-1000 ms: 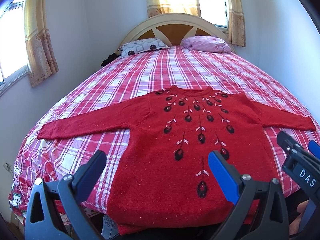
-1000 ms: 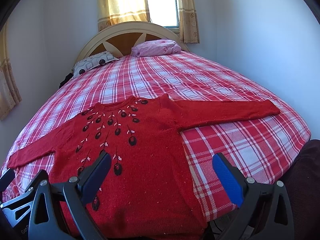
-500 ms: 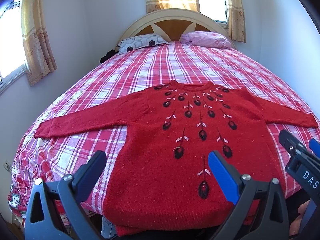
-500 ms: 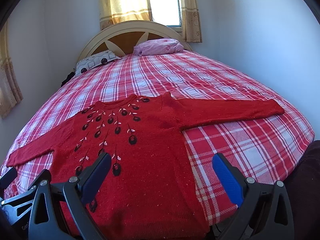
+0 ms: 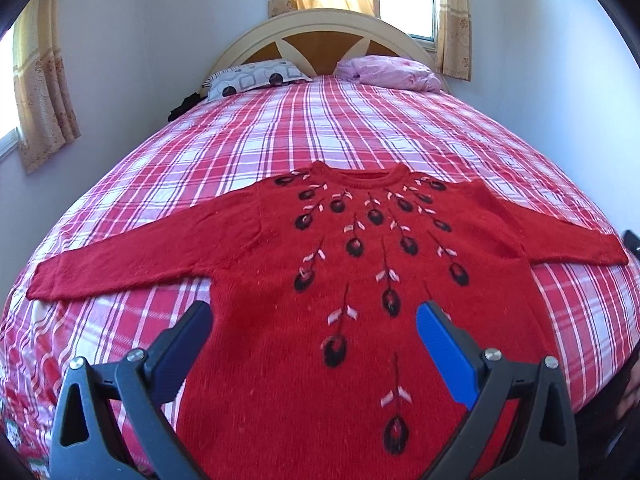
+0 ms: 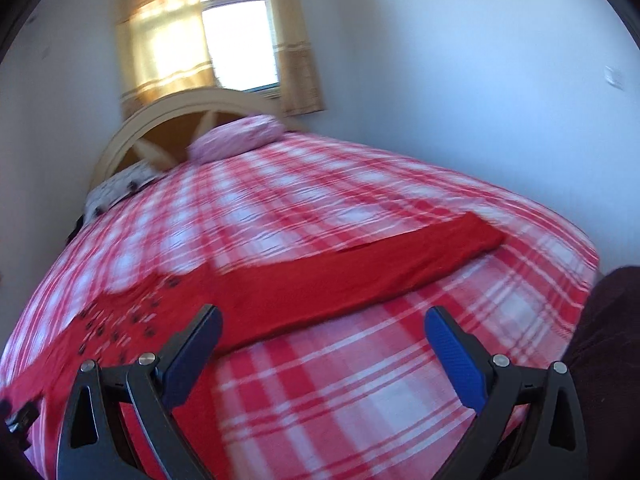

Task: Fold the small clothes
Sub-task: 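Grasp the sleeve cuff of the red sweater with the right gripper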

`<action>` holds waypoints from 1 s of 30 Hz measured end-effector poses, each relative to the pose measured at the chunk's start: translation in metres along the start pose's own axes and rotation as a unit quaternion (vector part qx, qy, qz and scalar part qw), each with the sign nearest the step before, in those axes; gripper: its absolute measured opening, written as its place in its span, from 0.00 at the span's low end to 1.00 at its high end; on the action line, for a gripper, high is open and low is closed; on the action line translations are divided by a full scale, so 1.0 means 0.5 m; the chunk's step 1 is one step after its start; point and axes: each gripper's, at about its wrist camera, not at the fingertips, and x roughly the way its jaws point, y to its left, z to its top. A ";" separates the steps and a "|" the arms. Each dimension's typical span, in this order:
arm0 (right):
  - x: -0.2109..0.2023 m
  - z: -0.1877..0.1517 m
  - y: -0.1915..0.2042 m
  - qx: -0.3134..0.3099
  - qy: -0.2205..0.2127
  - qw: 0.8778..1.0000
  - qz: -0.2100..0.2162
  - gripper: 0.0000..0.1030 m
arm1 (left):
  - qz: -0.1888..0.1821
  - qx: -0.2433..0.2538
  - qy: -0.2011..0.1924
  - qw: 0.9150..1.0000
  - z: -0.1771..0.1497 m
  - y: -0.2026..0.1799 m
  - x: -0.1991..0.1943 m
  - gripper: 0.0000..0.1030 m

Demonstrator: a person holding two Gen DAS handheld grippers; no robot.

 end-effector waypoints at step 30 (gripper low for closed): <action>0.391 0.135 -0.297 0.053 0.126 0.988 -0.077 0.16 | -0.002 -0.063 0.073 0.995 0.015 0.040 0.127 1.00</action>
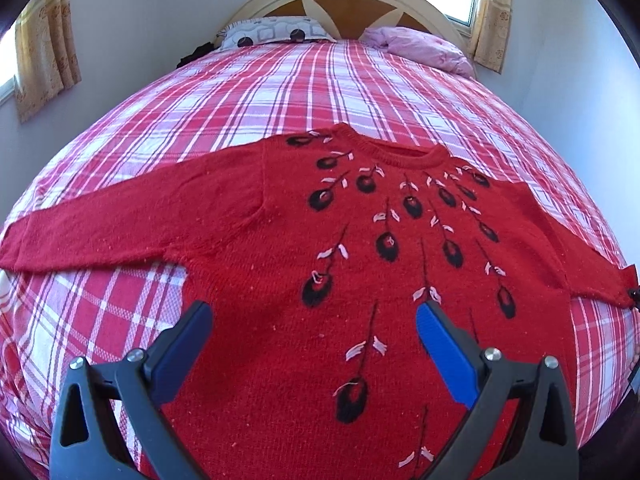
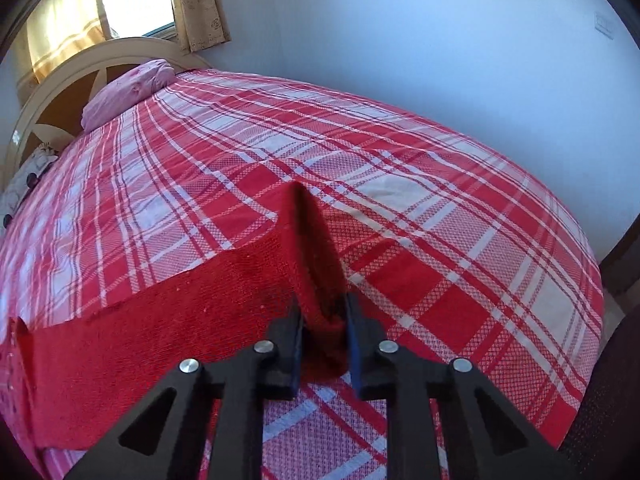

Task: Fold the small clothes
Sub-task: 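Grasp the sleeve cuff of the red sweater with the right gripper, then fold the gripped sleeve across the sweater body and release with the right gripper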

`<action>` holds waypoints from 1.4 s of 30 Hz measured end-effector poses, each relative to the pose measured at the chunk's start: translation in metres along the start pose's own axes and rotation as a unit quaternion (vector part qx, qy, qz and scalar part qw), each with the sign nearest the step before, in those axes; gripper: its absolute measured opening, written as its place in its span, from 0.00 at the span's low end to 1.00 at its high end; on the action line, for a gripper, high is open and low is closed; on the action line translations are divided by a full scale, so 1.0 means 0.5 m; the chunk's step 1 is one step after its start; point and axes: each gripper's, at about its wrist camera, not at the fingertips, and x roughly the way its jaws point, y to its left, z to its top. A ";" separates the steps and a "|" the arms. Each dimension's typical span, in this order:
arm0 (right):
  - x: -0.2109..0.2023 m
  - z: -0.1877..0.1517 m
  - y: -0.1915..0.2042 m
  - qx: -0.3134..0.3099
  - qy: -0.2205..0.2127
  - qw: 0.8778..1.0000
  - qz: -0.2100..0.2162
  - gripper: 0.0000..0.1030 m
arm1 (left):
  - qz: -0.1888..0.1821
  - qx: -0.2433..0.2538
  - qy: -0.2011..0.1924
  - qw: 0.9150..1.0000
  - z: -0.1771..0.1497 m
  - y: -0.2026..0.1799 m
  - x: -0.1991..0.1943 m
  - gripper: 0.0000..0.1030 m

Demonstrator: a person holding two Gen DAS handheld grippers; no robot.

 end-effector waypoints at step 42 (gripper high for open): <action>-0.269 -0.577 1.089 -0.326 0.110 0.834 0.432 0.16 | 0.095 -0.133 -0.011 0.986 -0.044 0.330 0.002 1.00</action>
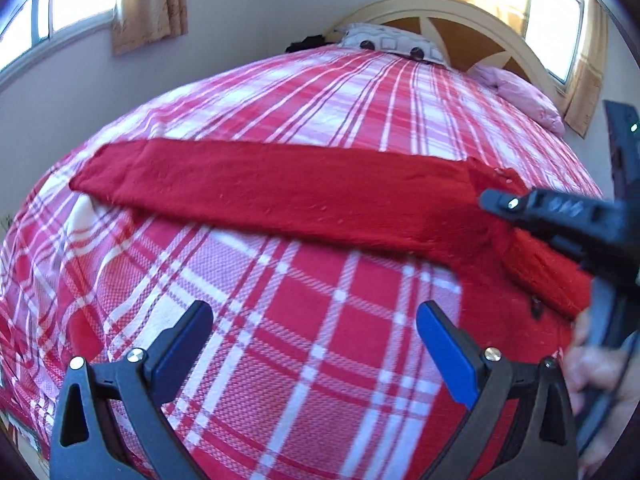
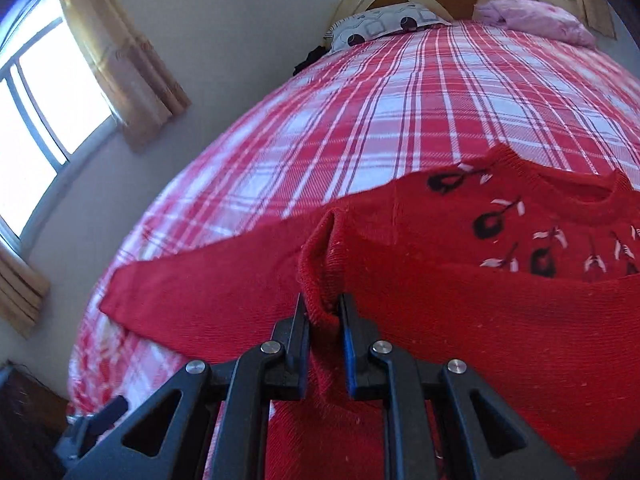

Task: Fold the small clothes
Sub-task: 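Fold the gripped sleeve across the sweater body and release with the right gripper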

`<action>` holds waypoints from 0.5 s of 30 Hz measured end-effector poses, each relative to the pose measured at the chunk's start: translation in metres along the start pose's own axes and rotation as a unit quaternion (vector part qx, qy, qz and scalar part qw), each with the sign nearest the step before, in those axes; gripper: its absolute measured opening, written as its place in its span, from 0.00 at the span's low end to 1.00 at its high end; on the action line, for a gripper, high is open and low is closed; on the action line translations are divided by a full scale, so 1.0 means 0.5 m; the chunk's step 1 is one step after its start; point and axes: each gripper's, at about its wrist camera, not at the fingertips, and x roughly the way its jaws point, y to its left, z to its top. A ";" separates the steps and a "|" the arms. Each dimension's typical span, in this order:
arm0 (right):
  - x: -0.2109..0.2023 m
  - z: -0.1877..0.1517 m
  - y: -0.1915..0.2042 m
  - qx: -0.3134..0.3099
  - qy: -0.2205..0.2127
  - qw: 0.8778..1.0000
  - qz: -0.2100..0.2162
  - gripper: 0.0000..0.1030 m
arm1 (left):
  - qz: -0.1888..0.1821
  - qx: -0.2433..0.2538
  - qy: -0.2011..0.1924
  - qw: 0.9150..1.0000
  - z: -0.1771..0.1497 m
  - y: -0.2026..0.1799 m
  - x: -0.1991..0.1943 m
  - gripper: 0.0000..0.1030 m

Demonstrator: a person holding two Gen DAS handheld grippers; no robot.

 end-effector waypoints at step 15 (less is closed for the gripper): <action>-0.125 -0.010 -0.095 0.028 -0.068 0.997 0.004 0.59 | -0.007 0.022 0.004 1.000 -0.005 -0.014 0.011 1.00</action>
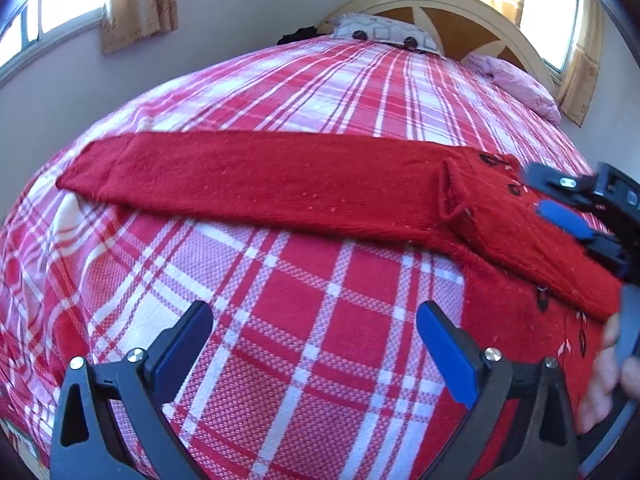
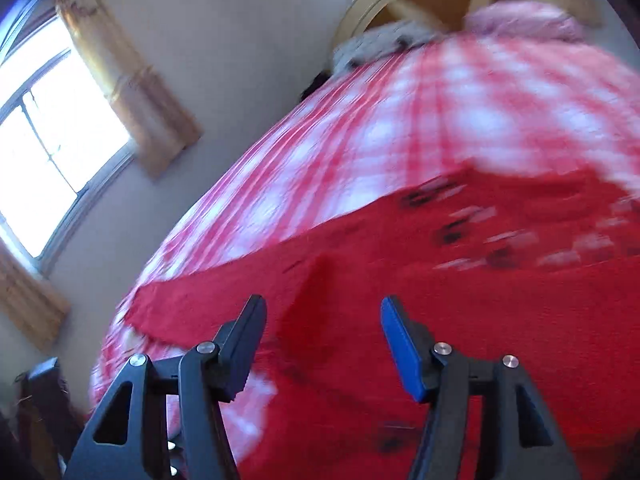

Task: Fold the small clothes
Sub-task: 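Fold the gripped sleeve across the sweater body and release with the right gripper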

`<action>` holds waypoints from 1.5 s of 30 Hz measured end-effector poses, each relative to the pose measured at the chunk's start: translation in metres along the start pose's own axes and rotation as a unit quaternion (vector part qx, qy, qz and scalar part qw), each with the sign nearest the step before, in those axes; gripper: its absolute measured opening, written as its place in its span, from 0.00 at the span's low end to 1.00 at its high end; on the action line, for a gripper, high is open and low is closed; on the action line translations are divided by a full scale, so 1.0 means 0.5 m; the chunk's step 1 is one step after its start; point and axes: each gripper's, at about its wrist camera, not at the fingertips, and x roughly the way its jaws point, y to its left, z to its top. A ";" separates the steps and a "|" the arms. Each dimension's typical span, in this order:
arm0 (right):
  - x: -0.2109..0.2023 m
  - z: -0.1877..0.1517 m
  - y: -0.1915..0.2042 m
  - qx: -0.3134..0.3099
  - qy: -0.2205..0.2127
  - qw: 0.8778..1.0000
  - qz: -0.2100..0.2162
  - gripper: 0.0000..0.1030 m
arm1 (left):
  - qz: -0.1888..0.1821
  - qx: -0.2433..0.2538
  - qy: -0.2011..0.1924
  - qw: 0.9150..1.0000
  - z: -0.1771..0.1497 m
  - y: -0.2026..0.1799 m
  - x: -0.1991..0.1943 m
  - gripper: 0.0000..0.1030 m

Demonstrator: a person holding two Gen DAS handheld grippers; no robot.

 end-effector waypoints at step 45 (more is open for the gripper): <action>-0.271 -0.083 -0.329 -0.042 -0.006 0.981 -0.188 0.51 | 0.006 0.107 -0.029 0.994 0.072 -0.258 0.027 1.00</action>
